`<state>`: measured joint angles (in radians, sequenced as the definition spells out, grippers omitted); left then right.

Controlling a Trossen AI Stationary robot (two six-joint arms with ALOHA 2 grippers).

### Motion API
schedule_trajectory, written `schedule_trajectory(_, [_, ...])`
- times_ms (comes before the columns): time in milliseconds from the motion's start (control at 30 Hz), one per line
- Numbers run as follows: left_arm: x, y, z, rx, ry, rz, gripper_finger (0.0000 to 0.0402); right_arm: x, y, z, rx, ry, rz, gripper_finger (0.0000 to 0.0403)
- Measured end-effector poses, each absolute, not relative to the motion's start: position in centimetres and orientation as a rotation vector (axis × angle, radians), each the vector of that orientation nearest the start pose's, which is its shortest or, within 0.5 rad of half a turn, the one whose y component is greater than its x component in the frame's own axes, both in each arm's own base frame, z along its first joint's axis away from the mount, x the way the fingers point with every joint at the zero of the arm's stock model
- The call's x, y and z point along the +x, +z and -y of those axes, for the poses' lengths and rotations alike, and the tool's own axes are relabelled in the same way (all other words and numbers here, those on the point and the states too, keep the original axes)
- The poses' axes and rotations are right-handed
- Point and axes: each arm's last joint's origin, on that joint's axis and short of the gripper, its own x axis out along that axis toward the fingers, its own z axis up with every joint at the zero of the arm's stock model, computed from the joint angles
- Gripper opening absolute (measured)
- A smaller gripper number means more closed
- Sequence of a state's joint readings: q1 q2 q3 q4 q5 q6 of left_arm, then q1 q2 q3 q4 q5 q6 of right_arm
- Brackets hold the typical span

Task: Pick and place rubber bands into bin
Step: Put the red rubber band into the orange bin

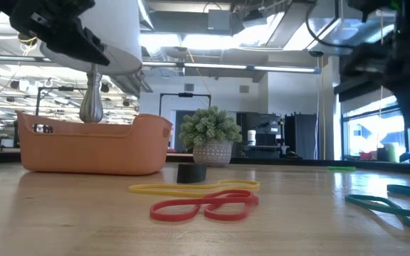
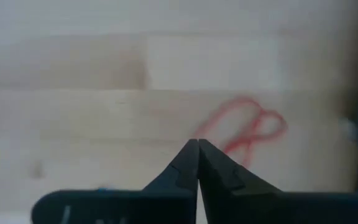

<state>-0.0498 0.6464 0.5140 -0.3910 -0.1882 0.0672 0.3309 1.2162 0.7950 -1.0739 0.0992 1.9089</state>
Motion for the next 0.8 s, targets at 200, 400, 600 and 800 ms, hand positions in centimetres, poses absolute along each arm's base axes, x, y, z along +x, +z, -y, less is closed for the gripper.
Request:
schedule_trajectory(200, [13.6,24.7,-0.2,0.169,0.075,-0.479,0.0002,16.6,18.7,-5.9,1.401,-1.388,-1.15,0.0041])
schedule_trajectory(400, [13.5,24.7,-0.2,0.157,0.036,-0.483,0.0002,16.3,16.6,-6.8,1.467,-1.45,-1.184,0.0089])
schedule_trajectory(600, [13.4,24.5,-0.2,0.151,0.006,-0.503,0.0001,15.5,14.9,-6.7,1.429,-1.538,-1.153,0.0143])
schedule_trajectory(800, [13.4,24.5,-0.2,0.151,0.005,-0.507,0.0002,15.1,12.9,-6.4,1.447,-1.523,-1.131,0.0165])
